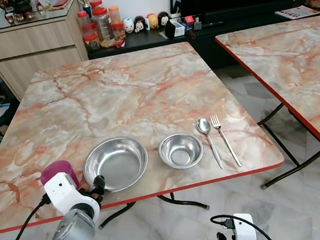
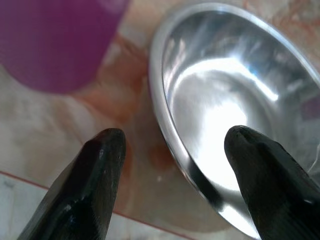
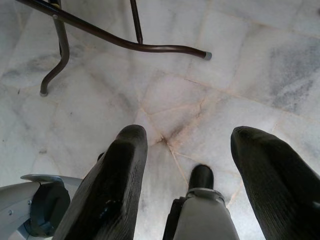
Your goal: Setting the table
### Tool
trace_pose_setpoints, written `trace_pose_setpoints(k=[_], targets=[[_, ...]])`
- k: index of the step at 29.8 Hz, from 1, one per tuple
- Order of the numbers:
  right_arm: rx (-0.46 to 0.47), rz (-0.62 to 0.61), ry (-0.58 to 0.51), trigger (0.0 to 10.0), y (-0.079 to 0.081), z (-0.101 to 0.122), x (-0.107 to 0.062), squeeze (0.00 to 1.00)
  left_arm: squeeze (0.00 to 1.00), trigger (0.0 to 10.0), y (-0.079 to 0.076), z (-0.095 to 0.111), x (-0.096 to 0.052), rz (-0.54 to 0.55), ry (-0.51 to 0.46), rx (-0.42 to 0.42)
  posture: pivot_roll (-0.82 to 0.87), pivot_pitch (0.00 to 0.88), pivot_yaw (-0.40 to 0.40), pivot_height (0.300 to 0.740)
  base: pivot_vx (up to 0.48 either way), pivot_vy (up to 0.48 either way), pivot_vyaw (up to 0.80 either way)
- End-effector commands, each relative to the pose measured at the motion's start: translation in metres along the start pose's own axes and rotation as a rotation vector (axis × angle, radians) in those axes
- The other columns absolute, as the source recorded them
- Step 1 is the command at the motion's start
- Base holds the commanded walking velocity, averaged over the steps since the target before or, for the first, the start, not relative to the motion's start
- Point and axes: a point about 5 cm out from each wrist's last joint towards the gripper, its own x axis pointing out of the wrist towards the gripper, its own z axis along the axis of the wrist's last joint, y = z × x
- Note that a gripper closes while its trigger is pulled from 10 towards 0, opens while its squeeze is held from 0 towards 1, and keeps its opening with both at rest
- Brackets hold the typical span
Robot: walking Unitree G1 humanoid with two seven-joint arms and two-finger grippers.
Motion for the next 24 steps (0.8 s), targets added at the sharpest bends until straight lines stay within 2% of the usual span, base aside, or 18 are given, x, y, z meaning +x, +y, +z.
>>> trace_pose_setpoints(k=[1,12,13,14,16,24], targets=[[0.006,-0.002,0.005,10.0,-0.0001,-0.0002,0.0001,0.00,0.00,10.0,-0.0014,0.0019,0.0016,-0.004,-0.012,0.006,0.14,0.000,0.033,0.740,0.000,0.000,0.00],[0.008,0.001,0.003,10.0,0.0012,0.0008,0.0005,0.00,0.00,10.0,-0.0026,-0.0036,0.0092,0.016,-0.002,0.010,0.13,0.000,0.033,0.740,0.000,0.000,0.00],[0.008,0.002,0.003,10.0,0.0013,0.0009,0.0005,0.00,0.00,9.7,-0.0030,-0.0038,0.0096,0.016,-0.002,0.010,0.13,0.000,0.033,0.740,0.000,0.000,0.00],[0.008,0.002,0.003,10.0,0.0014,0.0010,0.0006,0.00,0.00,7.6,-0.0034,-0.0039,0.0101,0.016,-0.002,0.008,0.13,0.000,0.032,0.740,0.000,0.000,0.00],[0.008,0.002,0.003,10.0,0.0013,0.0011,0.0006,0.00,0.00,0.0,-0.0051,-0.0038,0.0106,0.008,-0.005,0.005,0.13,0.000,0.032,0.740,0.000,0.000,0.00],[0.007,0.003,0.006,10.0,0.0011,0.0004,0.0004,0.00,0.00,0.0,-0.0077,-0.0053,0.0108,0.003,-0.004,0.003,0.13,0.000,0.032,0.740,0.000,0.000,0.00]])
